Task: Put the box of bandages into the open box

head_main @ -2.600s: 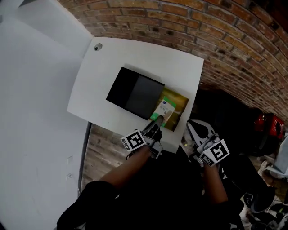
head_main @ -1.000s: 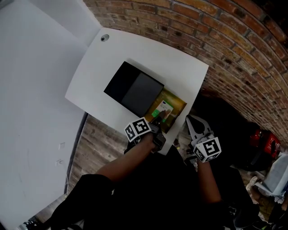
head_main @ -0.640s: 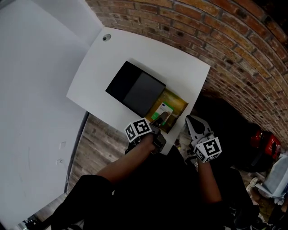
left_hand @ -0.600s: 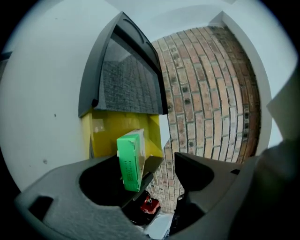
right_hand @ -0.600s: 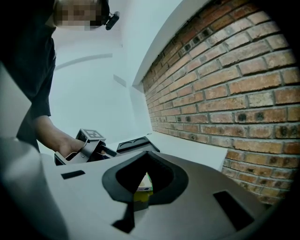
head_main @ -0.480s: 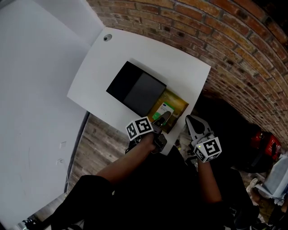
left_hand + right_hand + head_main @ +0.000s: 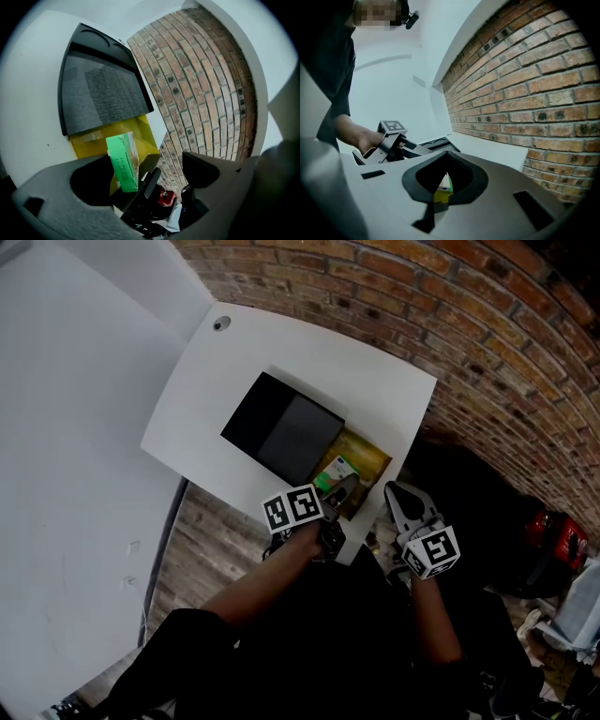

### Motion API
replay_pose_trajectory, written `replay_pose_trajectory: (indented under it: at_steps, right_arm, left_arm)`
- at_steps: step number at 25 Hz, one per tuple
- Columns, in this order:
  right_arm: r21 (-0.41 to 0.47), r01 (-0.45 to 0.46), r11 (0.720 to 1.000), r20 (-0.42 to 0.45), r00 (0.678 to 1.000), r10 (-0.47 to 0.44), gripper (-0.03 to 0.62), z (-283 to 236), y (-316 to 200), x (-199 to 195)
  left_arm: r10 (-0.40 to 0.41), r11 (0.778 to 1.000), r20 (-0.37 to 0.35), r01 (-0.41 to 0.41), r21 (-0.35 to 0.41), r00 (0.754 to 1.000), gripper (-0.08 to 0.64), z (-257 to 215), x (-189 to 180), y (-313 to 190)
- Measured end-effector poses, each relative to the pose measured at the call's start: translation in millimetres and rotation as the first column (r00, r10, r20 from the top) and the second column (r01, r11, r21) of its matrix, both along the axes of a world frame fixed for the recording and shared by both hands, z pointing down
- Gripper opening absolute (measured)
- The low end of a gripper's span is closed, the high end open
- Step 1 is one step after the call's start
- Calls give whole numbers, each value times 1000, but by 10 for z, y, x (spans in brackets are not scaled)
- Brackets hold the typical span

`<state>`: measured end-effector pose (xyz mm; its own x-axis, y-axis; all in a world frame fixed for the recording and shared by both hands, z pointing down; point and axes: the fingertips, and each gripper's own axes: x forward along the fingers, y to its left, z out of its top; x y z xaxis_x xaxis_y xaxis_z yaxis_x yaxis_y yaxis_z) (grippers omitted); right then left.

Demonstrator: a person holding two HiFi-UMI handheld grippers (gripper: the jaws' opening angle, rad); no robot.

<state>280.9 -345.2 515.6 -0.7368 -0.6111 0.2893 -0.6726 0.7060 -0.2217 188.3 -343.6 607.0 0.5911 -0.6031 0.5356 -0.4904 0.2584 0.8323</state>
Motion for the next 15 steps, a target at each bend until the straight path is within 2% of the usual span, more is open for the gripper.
replay_pose_trajectory:
  at_steps: [3,5,9,15]
  right_arm:
    - [7,-1,1000,10,1000,1,6,-32,-17,-24]
    - [9,-7,1000,16,1000,7,6,-42,-30,-24]
    - [7,-12,1000,18,1000,11,6,-38,-26,-14]
    - [2,3,1000,23,1000,-3,6,-17,-12,-60]
  left_arm:
    - [50,999,20,-51,7,999,439,-7,51,-2]
    - [88,996,59,-90,24,994,440,-17,69,-6]
    - [173,980,149,-186,77,974,440,-60,110,12]
    - [245,956,246,-277,103,938,440,-77,93,76]
